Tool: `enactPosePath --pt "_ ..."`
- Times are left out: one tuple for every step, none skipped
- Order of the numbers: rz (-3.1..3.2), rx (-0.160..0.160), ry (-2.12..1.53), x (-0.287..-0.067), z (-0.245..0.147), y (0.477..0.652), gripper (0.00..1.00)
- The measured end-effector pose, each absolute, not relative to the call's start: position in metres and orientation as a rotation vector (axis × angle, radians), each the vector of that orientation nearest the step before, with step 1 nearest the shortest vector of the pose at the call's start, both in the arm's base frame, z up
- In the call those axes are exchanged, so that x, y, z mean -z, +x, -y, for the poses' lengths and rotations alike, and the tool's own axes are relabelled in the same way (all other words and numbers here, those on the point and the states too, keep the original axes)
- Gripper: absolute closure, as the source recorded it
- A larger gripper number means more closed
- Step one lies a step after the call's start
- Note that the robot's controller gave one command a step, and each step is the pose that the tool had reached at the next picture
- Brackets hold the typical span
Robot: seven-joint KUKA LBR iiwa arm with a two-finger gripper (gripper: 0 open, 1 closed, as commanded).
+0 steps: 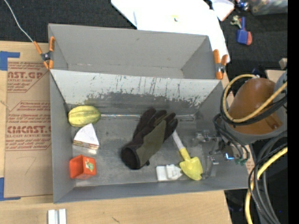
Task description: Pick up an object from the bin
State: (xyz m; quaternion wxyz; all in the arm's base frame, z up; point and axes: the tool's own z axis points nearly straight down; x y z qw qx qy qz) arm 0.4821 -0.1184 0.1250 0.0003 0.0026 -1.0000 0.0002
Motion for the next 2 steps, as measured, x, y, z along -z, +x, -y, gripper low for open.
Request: enactPosePath --pt "3.068 0.003 -0.651 -0.098 0.119 0.484 0.00" --pt "3.136 -0.001 -0.274 -0.070 0.116 0.483 0.00"
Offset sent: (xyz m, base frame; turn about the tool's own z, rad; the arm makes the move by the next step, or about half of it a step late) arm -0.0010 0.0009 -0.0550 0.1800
